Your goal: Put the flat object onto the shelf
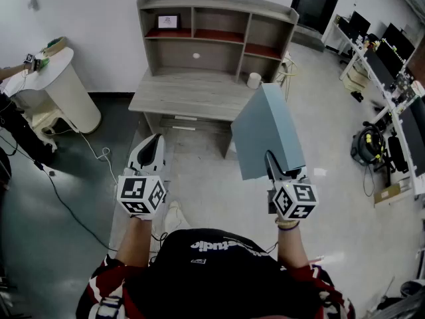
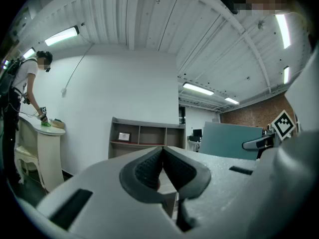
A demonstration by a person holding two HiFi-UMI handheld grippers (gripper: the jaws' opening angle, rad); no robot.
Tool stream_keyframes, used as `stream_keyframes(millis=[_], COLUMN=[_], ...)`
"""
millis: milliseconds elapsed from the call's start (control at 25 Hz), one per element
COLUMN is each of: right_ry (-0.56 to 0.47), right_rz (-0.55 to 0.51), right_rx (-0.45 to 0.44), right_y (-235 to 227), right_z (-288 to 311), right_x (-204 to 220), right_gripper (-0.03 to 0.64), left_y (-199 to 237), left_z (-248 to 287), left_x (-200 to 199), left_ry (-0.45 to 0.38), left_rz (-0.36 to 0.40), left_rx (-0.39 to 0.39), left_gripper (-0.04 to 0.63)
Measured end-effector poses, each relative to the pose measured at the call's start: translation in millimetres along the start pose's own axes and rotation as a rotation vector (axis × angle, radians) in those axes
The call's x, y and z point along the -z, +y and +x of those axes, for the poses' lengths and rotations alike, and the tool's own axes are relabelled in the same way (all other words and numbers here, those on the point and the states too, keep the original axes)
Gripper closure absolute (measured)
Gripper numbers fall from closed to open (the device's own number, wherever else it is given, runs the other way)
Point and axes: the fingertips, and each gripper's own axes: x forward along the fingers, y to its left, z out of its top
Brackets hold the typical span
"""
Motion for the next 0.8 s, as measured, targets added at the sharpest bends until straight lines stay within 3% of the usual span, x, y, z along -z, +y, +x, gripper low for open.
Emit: stream_keyframes(millis=[800], right_ry=[-0.023], right_rz=[0.006], right_rx=[-0.013], right_y=[1], right_z=[-16], right_x=[1], right_gripper=[0.347], left_y=[-12], left_z=[-12], left_x=[-2], left_ry=[-0.011], left_rz=[0.01], left_rx=[0.007], left_gripper=[0.589])
